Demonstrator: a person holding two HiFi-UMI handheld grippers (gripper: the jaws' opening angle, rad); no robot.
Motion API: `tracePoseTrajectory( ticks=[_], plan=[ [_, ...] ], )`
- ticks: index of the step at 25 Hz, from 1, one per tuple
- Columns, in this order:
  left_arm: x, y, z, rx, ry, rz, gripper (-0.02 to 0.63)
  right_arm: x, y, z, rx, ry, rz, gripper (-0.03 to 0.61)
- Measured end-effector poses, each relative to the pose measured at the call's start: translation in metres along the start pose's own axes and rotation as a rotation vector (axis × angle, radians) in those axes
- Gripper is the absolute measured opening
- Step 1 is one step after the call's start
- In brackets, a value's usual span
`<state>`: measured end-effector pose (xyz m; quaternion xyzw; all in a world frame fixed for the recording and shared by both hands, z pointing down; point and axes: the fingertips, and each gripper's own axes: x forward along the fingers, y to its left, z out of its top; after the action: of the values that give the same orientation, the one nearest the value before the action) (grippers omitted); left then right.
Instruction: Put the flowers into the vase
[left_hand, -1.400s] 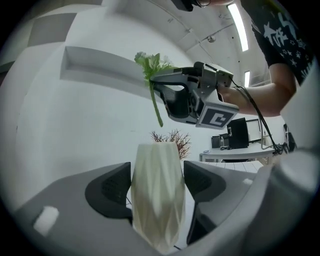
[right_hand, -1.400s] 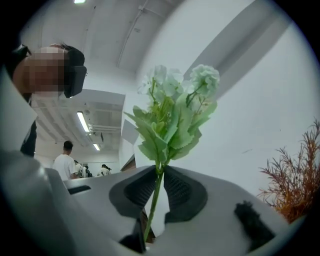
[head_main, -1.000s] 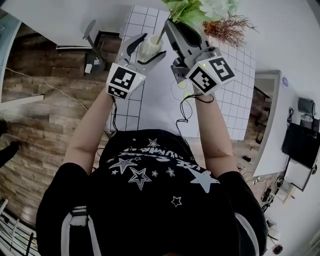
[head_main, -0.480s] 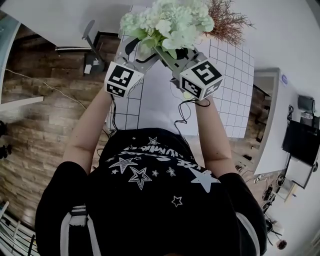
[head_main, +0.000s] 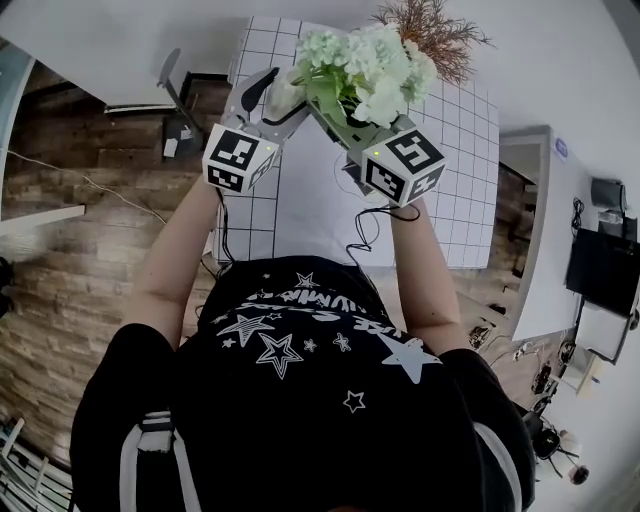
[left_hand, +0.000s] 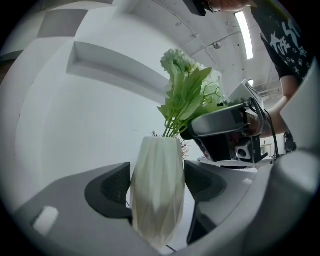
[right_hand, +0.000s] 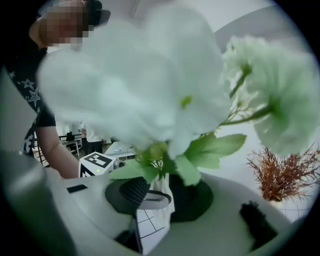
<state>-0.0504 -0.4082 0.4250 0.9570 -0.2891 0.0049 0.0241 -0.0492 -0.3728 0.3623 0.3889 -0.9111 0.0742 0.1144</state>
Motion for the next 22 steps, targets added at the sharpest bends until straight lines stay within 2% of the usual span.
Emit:
tracePoseTrajectory(
  ticks=[12, 22],
  plan=[
    [0.0, 0.0, -0.002, 0.013, 0.018, -0.009, 0.345, -0.04, 0.008, -0.014, 0.087, -0.045, -0.076, 0.118],
    [0.0, -0.001, -0.002, 0.034, 0.027, -0.021, 0.347, -0.064, 0.008, -0.039, 0.172, -0.033, -0.131, 0.118]
  ],
)
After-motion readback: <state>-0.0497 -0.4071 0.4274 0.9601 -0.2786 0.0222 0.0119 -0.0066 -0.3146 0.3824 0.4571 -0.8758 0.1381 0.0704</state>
